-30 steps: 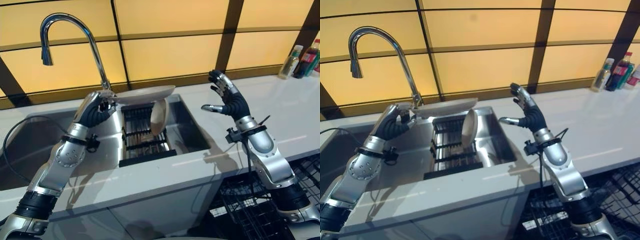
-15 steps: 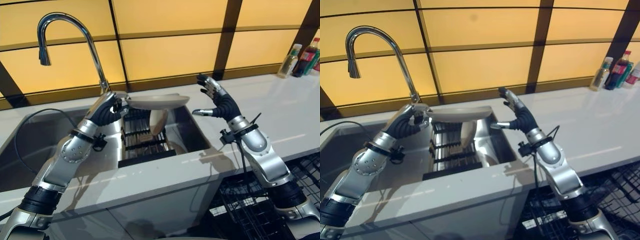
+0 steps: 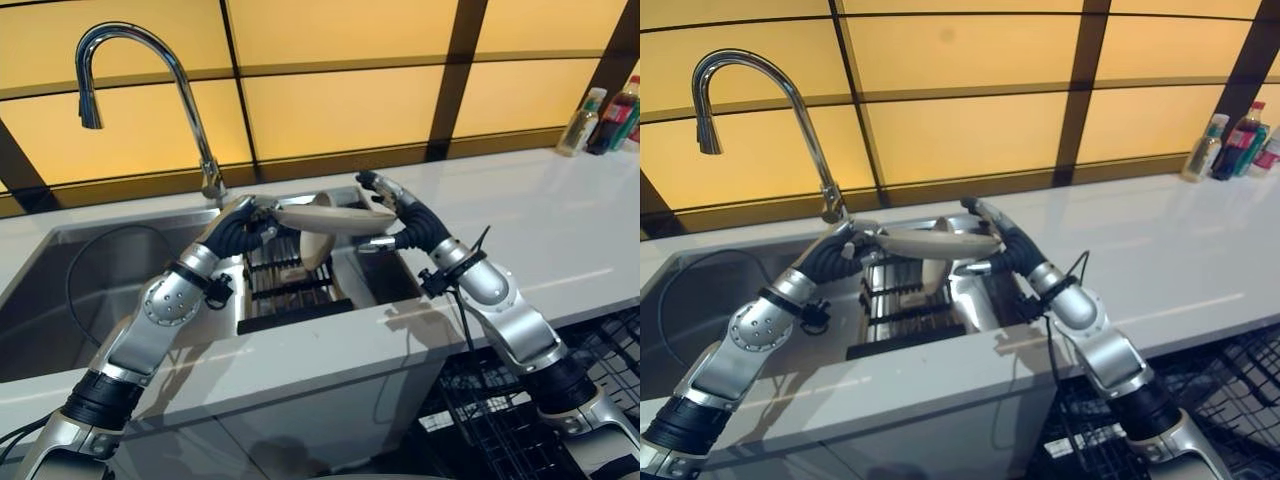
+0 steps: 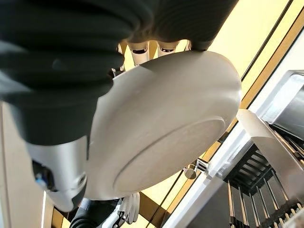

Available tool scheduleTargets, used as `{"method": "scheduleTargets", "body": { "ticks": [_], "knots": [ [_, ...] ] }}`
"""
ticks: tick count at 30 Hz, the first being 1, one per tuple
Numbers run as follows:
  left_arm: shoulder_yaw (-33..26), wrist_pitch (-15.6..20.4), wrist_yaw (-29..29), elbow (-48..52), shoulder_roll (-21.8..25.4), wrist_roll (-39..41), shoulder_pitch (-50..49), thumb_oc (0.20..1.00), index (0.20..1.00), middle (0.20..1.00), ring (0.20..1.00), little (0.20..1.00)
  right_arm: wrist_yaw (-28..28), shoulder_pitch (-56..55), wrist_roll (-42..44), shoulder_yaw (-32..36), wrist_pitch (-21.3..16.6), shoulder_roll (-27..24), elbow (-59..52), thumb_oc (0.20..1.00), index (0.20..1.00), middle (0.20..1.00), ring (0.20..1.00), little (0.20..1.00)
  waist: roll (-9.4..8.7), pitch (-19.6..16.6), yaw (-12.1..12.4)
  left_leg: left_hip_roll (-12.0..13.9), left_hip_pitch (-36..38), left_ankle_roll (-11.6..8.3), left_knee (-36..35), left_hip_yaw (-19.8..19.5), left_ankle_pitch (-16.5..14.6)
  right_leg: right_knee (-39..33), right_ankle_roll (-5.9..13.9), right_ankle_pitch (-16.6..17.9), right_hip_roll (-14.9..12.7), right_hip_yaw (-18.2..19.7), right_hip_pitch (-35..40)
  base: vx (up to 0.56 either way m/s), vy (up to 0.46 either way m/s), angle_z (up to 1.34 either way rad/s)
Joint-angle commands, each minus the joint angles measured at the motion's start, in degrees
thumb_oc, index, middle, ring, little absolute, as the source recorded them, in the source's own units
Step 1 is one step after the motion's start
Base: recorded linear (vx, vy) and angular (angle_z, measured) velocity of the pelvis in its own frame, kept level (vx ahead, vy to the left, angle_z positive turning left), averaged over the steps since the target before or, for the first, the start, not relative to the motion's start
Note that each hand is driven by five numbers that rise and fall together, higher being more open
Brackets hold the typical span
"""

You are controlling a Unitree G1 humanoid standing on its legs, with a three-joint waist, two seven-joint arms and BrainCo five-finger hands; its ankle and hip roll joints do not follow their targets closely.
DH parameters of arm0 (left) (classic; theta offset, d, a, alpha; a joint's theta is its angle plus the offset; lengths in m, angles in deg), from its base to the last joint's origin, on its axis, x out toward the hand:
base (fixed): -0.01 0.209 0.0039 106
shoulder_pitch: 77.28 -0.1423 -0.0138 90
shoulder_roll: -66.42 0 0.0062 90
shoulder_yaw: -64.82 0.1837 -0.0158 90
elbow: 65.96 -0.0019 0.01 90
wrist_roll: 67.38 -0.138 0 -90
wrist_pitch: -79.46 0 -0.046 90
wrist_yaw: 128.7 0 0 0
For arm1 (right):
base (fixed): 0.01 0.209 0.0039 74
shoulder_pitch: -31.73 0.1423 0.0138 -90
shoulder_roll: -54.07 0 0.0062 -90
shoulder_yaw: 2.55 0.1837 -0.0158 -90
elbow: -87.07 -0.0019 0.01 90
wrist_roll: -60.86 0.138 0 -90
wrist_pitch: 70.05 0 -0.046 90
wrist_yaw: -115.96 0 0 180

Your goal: Pick up plates and place into dishwasher.

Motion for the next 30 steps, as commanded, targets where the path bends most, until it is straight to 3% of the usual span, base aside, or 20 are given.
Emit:
{"method": "scheduleTargets", "body": {
  "ticks": [1, 4, 6, 8, 9, 30],
  "knots": [
    [4.11, 1.92, -0.98, -0.35, -3.95, 5.71, 8.6, 0.2, 0.2, 0.2, 0.2, 0.2, -1.54, 7.24, -1.5, -5.04, -3.07, 3.12, -3.67, 1.0, 1.0, 1.0, 1.0, 1.0, -0.07, -2.94, 0.66, -1.11, 1.91, 1.34, 0.63, -1.92, -7.97, 0.2, 0.82, 0.44, 0.56, -0.58, -4.65, 0.0, 0.0, 0.0],
    [5.31, 1.12, -1.64, -0.23, -5.75, 6.03, 8.76, 0.2, 0.2, 0.2, 0.2, 0.2, -1.65, 8.46, -4.25, -6.63, -2.63, 3.92, -3.26, 1.0, 1.0, 1.0, 1.0, 1.0, -0.11, -2.92, 0.74, -1.13, 1.96, 1.36, 0.57, -1.83, -7.94, 0.2, 0.9, 0.53, 0.5, -0.7, -4.73, 0.0, 0.0, 0.0],
    [5.74, 0.84, -1.69, -0.37, -6.13, 5.92, 8.87, 0.2, 0.2, 0.2, 0.2, 0.2, -3.07, 8.71, -4.12, -7.28, -1.7, 3.72, -3.44, 0.686, 0.686, 0.686, 0.686, 0.686, -0.16, -2.95, 0.69, -1.06, 2.03, 1.34, 0.55, -1.68, -7.95, 0.2, 0.91, 0.56, 0.5, -0.67, -4.67, 0.0, 0.0, 0.0],
    [5.73, 0.39, -1.64, -0.24, -6.15, 5.91, 8.7, 0.2, 0.2, 0.2, 0.2, 0.2, -3.79, 8.59, -5.97, -7.48, -1.33, 2.79, -3.49, 0.228, 0.228, 0.228, 0.228, 0.228, -0.28, -2.98, 0.64, -1.05, 1.99, 1.35, 0.54, -1.54, -7.92, 0.2, 0.96, 0.54, 0.49, -0.71, -4.66, 0.0, 0.0, 0.0],
    [5.65, 0.01, -1.64, -0.1, -5.95, 6.29, 8.65, 0.2, 0.2, 0.2, 0.2, 0.2, -4.33, 8.5, -6.81, -7.48, -1.25, 2.25, -3.56, 0.2, 0.2, 0.2, 0.2, 0.2, -0.33, -2.97, 0.6, -1.02, 1.98, 1.34, 0.54, -1.42, -7.91, 0.2, 0.97, 0.51, 0.46, -0.72, -4.63, 0.0, 0.0, 0.0],
    [4.53, 0.2, -1.65, 0.14, -5.74, 7.45, 6.43, 0.2, 0.2, 0.2, 0.2, 0.2, -6.58, 5.98, -6.94, -4.82, -1.62, -1.36, -3.99, 0.2, 0.2, 0.2, 0.2, 0.2, -0.75, -2.72, 0.2, -0.77, 2.38, 1.27, 0.77, -1.37, -8.05, 0.2, 0.7, 0.44, 0.83, -0.55, -3.97, 0.0, 0.0, 0.0]
  ]
}}
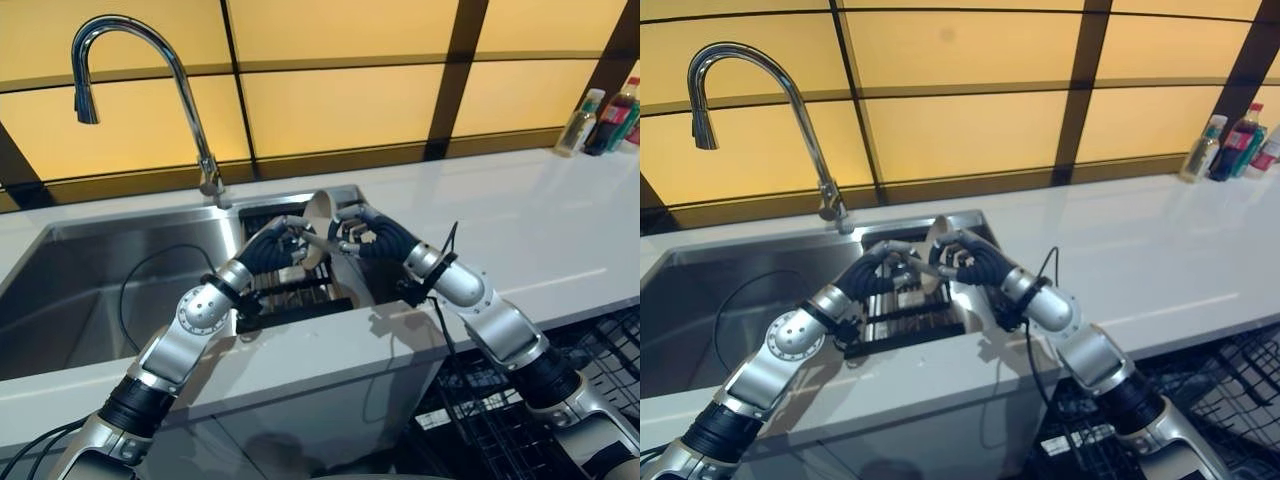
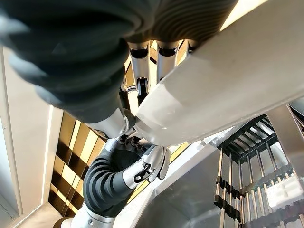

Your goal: Pick up plates and place into dishwasher.

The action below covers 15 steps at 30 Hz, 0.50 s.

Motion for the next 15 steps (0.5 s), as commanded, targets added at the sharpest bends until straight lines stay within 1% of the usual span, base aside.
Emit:
{"method": "scheduleTargets", "body": {
  "ticks": [1, 8, 15],
  "knots": [
    [-1.68, 2.28, 1.63, 0.06, -0.93, 3.87, 6.31, 0.2, 0.2, 0.2, 0.2, 0.2, -0.61, 2.14, -0.13, 1.98, -1.9, -2.25, -3.66, 0.2, 0.2, 0.2, 0.2, 0.2, 0.07, -3.2, 0.31, -0.76, 2.3, 1.25, 0.75, -1.38, -8.06, 0.2, 0.68, 0.43, 0.85, -0.66, -3.98, 0.0, 0.0, 0.0],
    [-2.15, 2.67, 1.72, -0.03, -0.93, 4.21, 5.54, 0.2, 0.2, 0.2, 0.2, 0.2, -1.01, 1.48, -0.41, 2.65, -1.84, -2.25, -3.8, 0.2, 0.2, 0.2, 0.2, 0.2, 0.12, -3.27, 0.26, -0.59, 2.41, 1.09, 0.66, -1.32, -8.0, 0.2, 0.61, 0.33, 0.94, -0.63, -3.84, 0.0, 0.0, 0.0],
    [-2.74, 2.33, 1.69, 0.41, -1.28, 4.26, 4.78, 0.2, 0.2, 0.2, 0.2, 0.2, -1.35, 0.46, -0.14, 3.75, -2.42, -2.27, -4.09, 0.2, 0.2, 0.2, 0.2, 0.2, 0.17, -3.35, 0.21, -0.6, 2.4, 1.09, 0.52, -1.54, -7.89, 0.2, 0.56, 0.3, 1.08, -0.52, -3.92, 0.0, 0.0, 0.0]
  ]
}}
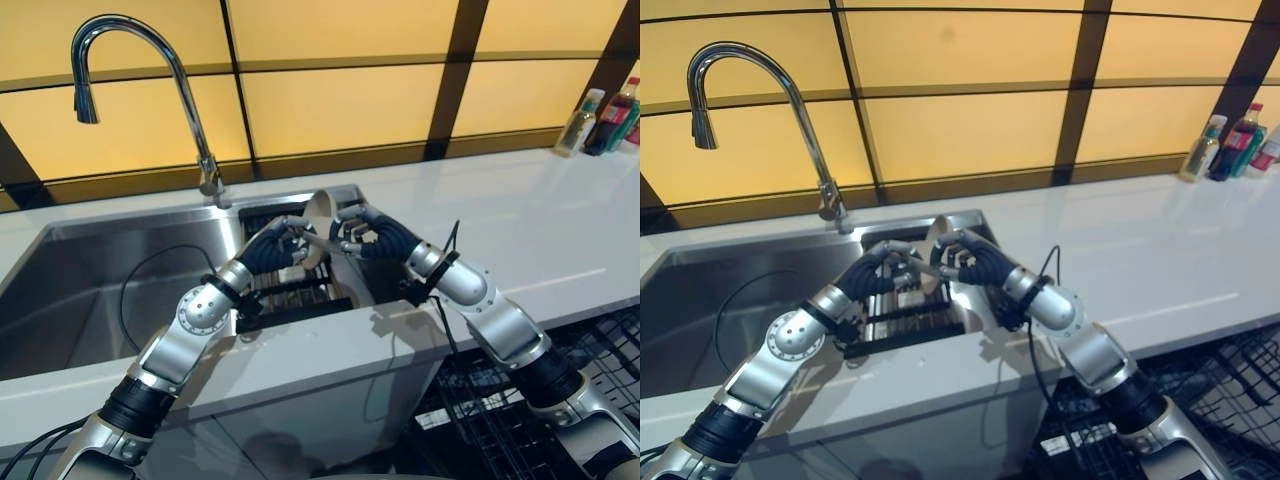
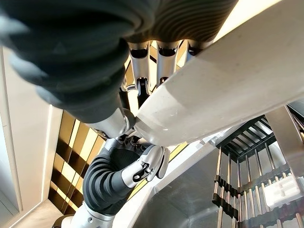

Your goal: Pick up plates and place into dishwasher.

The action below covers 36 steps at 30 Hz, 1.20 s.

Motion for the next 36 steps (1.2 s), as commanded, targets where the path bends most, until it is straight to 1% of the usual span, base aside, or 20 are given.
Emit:
{"method": "scheduleTargets", "body": {
  "ticks": [1, 5, 9, 12, 18, 25, 32, 36],
  "knots": [
    [-2.82, 2.42, 1.78, 0.21, -1.17, 3.67, 4.78, 0.2, 0.2, 0.2, 0.2, 0.2, -0.3, 0.42, -0.32, 3.05, -2.22, -1.96, -4.1, 0.2, 0.2, 0.2, 0.2, 0.2, 0.22, -3.45, 0.21, -0.58, 2.37, 1.07, 0.49, -1.55, -7.87, 0.2, 0.55, 0.31, 1.09, -0.5, -3.98, 0.0, 0.0, 0.0],
    [-2.97, 2.48, 1.85, 0.23, -1.28, 3.59, 4.44, 0.2, 0.2, 0.2, 0.2, 0.2, 0.78, 0.05, -0.91, 3.63, -2.81, -2.13, -4.26, 0.2, 0.2, 0.2, 0.2, 0.2, 0.27, -3.49, 0.15, -0.44, 2.34, 1.01, 0.41, -1.5, -7.8, 0.2, 0.52, 0.3, 1.18, -0.42, -4.04, 0.0, 0.0, 0.0],
    [-2.99, 2.54, 2.35, -0.08, -1.3, 3.69, 4.29, 0.2, 0.2, 0.2, 0.2, 0.2, 3.84, -0.11, -0.89, 4.67, -3.83, -2.17, -4.17, 0.2, 0.2, 0.2, 0.2, 0.2, 0.3, -3.45, 0.09, -0.33, 2.27, 0.93, 0.44, -1.4, -7.76, 0.2, 0.5, 0.34, 1.23, -0.43, -4.09, 0.0, 0.0, 0.0],
    [-3.25, 2.88, 2.46, -0.5, -1.42, 3.78, 3.91, 0.2, 0.2, 0.2, 0.2, 0.2, 5.77, -0.42, -2.67, 5.98, -4.9, -1.94, -4.0, 0.2, 0.2, 0.2, 0.2, 0.2, 0.39, -3.46, 0.04, -0.25, 2.26, 0.89, 0.49, -1.31, -7.87, 0.2, 0.51, 0.38, 1.26, -0.45, -4.2, 0.0, 0.0, 0.0],
    [-4.52, 2.88, 2.49, -0.36, -1.06, 4.83, 2.84, 0.2, 0.2, 0.2, 0.2, 0.2, 11.19, -0.36, -3.92, 10.75, -6.01, -3.58, -3.09, 0.2, 0.2, 0.2, 0.2, 0.2, 0.46, -3.41, -0.3, -0.13, 2.37, 0.94, 0.61, -0.93, -8.19, 0.2, 0.45, 0.31, 1.46, -0.15, -4.29, 0.0, 0.0, 0.0],
    [-6.63, 2.24, 1.89, -0.54, -0.62, 6.21, 1.0, 0.2, 0.2, 0.2, 0.2, 0.2, 12.98, -2.52, -4.17, 15.5, -7.67, -5.17, -3.32, 0.2, 0.2, 0.2, 0.2, 0.2, 0.45, -3.51, -0.93, -0.01, 2.61, 0.96, 0.63, -0.45, -8.49, 0.2, 0.46, 0.3, 1.64, 0.49, -4.48, 0.0, 0.0, 0.0],
    [-7.47, 3.16, 2.38, -1.18, -1.24, 7.68, 0.33, 0.2, 0.2, 0.2, 0.2, 0.2, 14.16, -3.74, -4.27, 17.25, -8.74, -5.76, -2.72, 0.2, 0.2, 0.2, 0.2, 0.2, 0.36, -3.34, -1.4, 0.05, 2.61, 1.01, 0.98, 0.03, -8.75, 0.2, 0.33, 0.34, 1.78, 1.07, -4.59, 0.0, -0.007, -0.04],
    [-7.63, 3.37, 2.37, -1.52, -1.24, 7.6, 0.18, 0.2, 0.2, 0.2, 0.2, 0.2, 14.15, -4.1, -3.61, 17.71, -8.06, -5.9, -2.23, 0.2, 0.2, 0.2, 0.2, 0.2, 0.27, -3.28, -1.55, 0.03, 2.64, 0.98, 1.01, 0.1, -8.82, 0.2, 0.32, 0.36, 1.88, 1.22, -4.63, 0.0, 0.0, 0.0]
  ]
}}
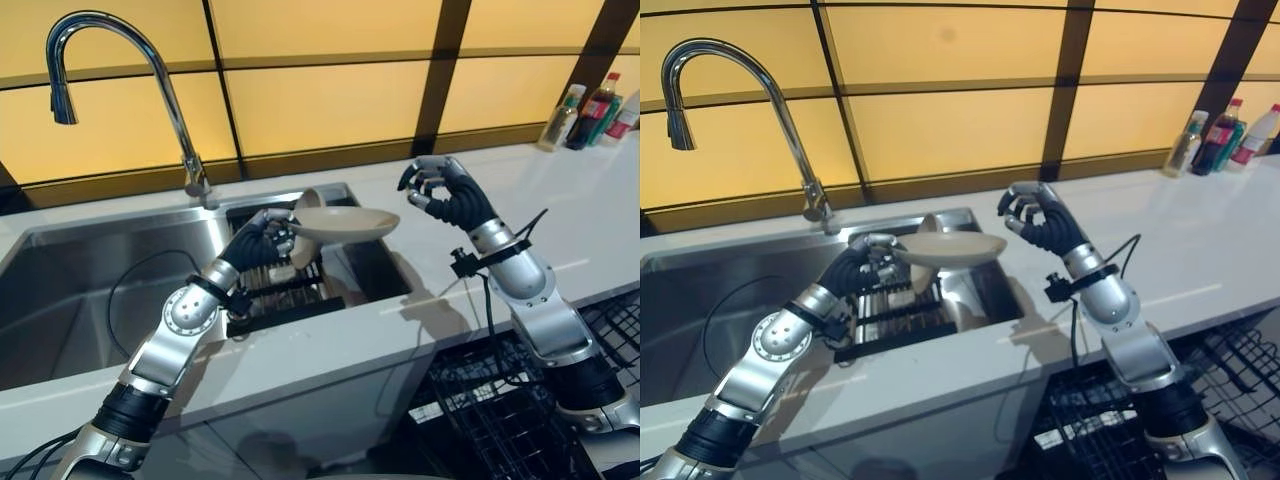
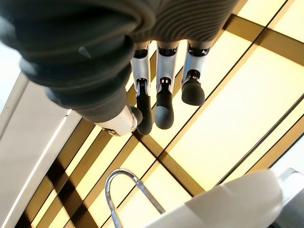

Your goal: Pick up plates and place into dishwasher.

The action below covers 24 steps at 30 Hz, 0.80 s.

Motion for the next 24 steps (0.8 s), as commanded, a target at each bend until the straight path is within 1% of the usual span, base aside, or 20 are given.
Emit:
{"method": "scheduleTargets", "body": {
  "ticks": [1, 2, 3, 4, 6, 7, 9, 10, 13, 20, 24],
  "knots": [
    [-3.09, 3.17, 1.94, -1.64, -0.41, 2.65, 2.6, 0.2, 0.2, 0.2, 0.2, 0.2, 1.21, 0.8, 0.05, 2.82, -2.37, -2.34, -0.99, 0.2, 0.2, 0.2, 0.2, 0.2, 0.7, -3.85, -0.04, -0.21, 2.19, 1.02, 0.99, -1.01, -8.71, 0.19, 0.35, 0.31, 1.77, 0.11, -4.51, 0.0, 0.0, 0.0],
    [-3.06, 3.19, 1.93, -1.76, -0.47, 2.54, 2.65, 0.2, 0.2, 0.2, 0.2, 0.2, 1.03, 0.79, -0.39, 2.72, -2.32, -2.31, -0.78, 0.589, 0.589, 0.589, 0.589, 0.589, 0.7, -3.84, -0.09, -0.23, 2.21, 1.02, 0.97, -1.0, -8.7, 0.19, 0.35, 0.32, 1.77, 0.15, -4.54, 0.0, 0.0, 0.0],
    [-3.06, 3.2, 1.88, -1.96, -0.48, 2.6, 2.77, 0.2, 0.2, 0.2, 0.2, 0.2, 1.53, 0.78, -0.95, 2.62, -2.01, -2.43, -0.68, 1.0, 1.0, 1.0, 1.0, 1.0, 0.72, -3.9, -0.11, -0.23, 2.23, 1.03, 0.86, -0.99, -8.65, 0.19, 0.35, 0.3, 1.8, 0.2, -4.57, 0.0, 0.0, 0.0],
    [-3.02, 3.14, 1.91, -2.0, -0.5, 2.6, 2.85, 0.2, 0.2, 0.2, 0.2, 0.2, 2.06, 0.73, -1.36, 2.57, -1.94, -2.54, -0.63, 1.0, 1.0, 1.0, 1.0, 1.0, 0.71, -3.9, -0.12, -0.22, 2.25, 1.04, 0.8, -0.95, -8.63, 0.19, 0.34, 0.29, 1.8, 0.18, -4.57, 0.0, 0.0, 0.0],
    [-3.0, 2.92, 2.05, -2.02, -0.6, 2.69, 2.77, 0.2, 0.2, 0.2, 0.2, 0.2, 4.94, 0.43, -6.7, 2.49, -3.41, -2.58, -0.15, 1.0, 1.0, 1.0, 1.0, 1.0, 0.71, -3.91, -0.16, -0.22, 2.24, 1.03, 0.83, -0.87, -8.63, 0.19, 0.34, 0.32, 1.81, 0.21, -4.64, 0.0, 0.0, 0.0],
    [-3.16, 2.76, 2.0, -1.96, -0.53, 2.93, 2.7, 0.2, 0.2, 0.2, 0.2, 0.2, 4.32, 0.54, -7.97, 2.5, -4.6, -2.74, 0.14, 1.0, 1.0, 1.0, 1.0, 1.0, 0.75, -3.95, -0.15, -0.23, 2.21, 1.06, 0.89, -0.79, -8.68, 0.19, 0.35, 0.34, 1.83, 0.24, -4.73, 0.0, 0.0, 0.0],
    [-3.39, 2.5, 1.94, -1.5, -0.56, 3.33, 2.41, 0.2, 0.2, 0.2, 0.2, 0.2, 2.16, 0.26, -9.27, 2.19, -6.43, -3.1, -0.53, 1.0, 1.0, 1.0, 1.0, 1.0, 0.84, -3.94, -0.04, -0.22, 2.03, 1.02, 0.82, -0.89, -8.61, 0.19, 0.39, 0.3, 1.81, 0.2, -4.86, 0.0, 0.0, 0.0],
    [-3.61, 2.37, 1.71, -1.32, -0.6, 3.56, 2.26, 0.2, 0.2, 0.2, 0.2, 0.2, 0.12, 0.18, -10.68, 1.8, -7.55, -3.51, -1.03, 1.0, 1.0, 1.0, 1.0, 1.0, 0.84, -3.97, 0.06, -0.23, 1.96, 1.01, 0.77, -0.98, -8.57, 0.19, 0.4, 0.28, 1.78, 0.12, -4.9, 0.0, 0.0, 0.0],
    [-3.9, 1.83, 1.3, -0.93, -0.67, 4.04, 2.13, 0.2, 0.2, 0.2, 0.2, 0.2, -4.19, 0.48, -12.71, -0.22, -8.88, -5.05, -2.03, 1.0, 1.0, 1.0, 1.0, 1.0, 0.71, -4.04, 0.38, -0.27, 1.81, 1.0, 0.54, -1.3, -8.31, 0.19, 0.33, 0.21, 1.8, -0.06, -4.92, 0.0, 0.0, 0.0],
    [-3.05, 1.69, 1.44, -1.38, -0.92, 4.28, 2.3, 0.2, 0.2, 0.2, 0.2, 0.2, -8.54, 2.02, -16.34, -4.65, -10.48, -6.72, -1.95, 1.0, 1.0, 1.0, 1.0, 1.0, 0.33, -4.14, 1.17, -0.24, 1.57, 0.85, 0.19, -1.92, -7.99, 0.19, 0.27, 0.11, 1.74, -0.89, -4.86, 0.0, 0.0, 0.0],
    [-3.47, 1.98, 1.11, -1.49, -0.74, 4.44, 1.79, 0.2, 0.2, 0.2, 0.2, 0.2, -13.2, 1.9, -16.54, -5.97, -11.67, -7.82, -2.29, 1.0, 1.0, 1.0, 1.0, 1.0, 0.24, -4.19, 1.42, -0.17, 1.44, 0.72, 0.1, -2.08, -7.79, 0.19, 0.29, 0.08, 1.64, -1.25, -4.73, 0.0, 0.004, 0.02]
  ]
}}
